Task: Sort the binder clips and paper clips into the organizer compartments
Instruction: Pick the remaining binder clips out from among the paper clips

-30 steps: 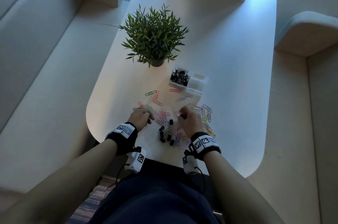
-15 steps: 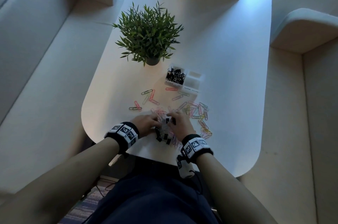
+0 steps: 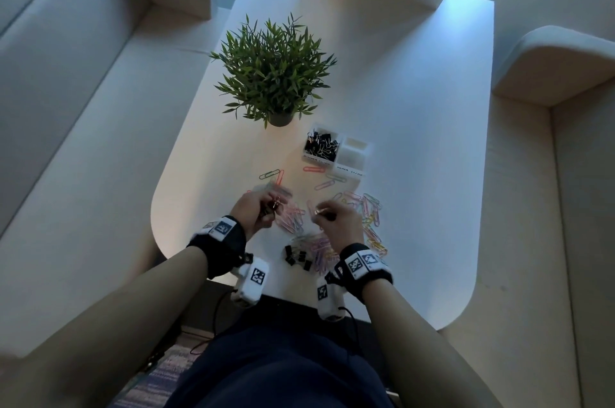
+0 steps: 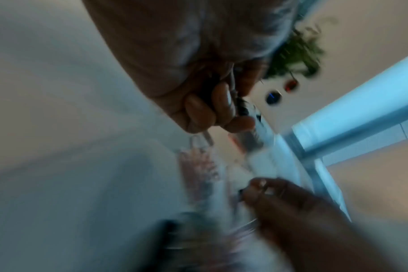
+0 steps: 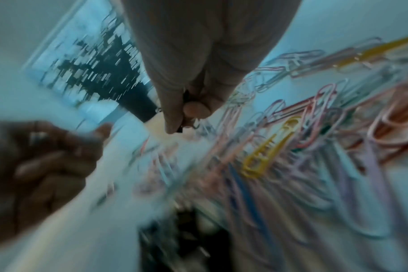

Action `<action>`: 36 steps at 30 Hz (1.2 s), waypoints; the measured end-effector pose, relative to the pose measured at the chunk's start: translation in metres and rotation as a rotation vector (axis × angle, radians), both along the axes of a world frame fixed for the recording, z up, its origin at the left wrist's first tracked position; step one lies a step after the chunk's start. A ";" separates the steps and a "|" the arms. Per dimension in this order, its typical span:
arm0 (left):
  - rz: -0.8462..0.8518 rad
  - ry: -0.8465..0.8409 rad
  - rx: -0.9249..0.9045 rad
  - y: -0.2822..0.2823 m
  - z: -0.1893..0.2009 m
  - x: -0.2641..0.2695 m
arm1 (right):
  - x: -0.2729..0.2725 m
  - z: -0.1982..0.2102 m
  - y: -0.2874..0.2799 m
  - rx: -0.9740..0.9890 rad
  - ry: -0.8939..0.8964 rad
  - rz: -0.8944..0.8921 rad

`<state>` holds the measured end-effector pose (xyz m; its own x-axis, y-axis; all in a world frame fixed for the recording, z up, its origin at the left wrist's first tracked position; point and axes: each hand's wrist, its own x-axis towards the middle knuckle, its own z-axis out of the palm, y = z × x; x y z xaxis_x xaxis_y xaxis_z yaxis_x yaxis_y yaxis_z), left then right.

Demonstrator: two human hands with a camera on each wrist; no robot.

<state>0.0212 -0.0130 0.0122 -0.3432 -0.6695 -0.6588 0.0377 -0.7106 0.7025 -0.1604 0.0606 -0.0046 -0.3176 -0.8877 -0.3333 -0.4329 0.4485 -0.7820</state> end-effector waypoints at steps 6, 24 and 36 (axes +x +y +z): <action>0.403 0.423 0.307 -0.020 0.016 -0.018 | -0.026 0.018 -0.017 -0.030 -0.414 -0.414; 0.099 -0.103 -0.027 -0.130 0.040 -0.119 | -0.040 0.059 -0.128 -0.005 0.229 0.094; -0.286 -0.319 -0.474 -0.127 0.040 -0.124 | -0.052 0.057 -0.074 -0.219 0.142 -0.198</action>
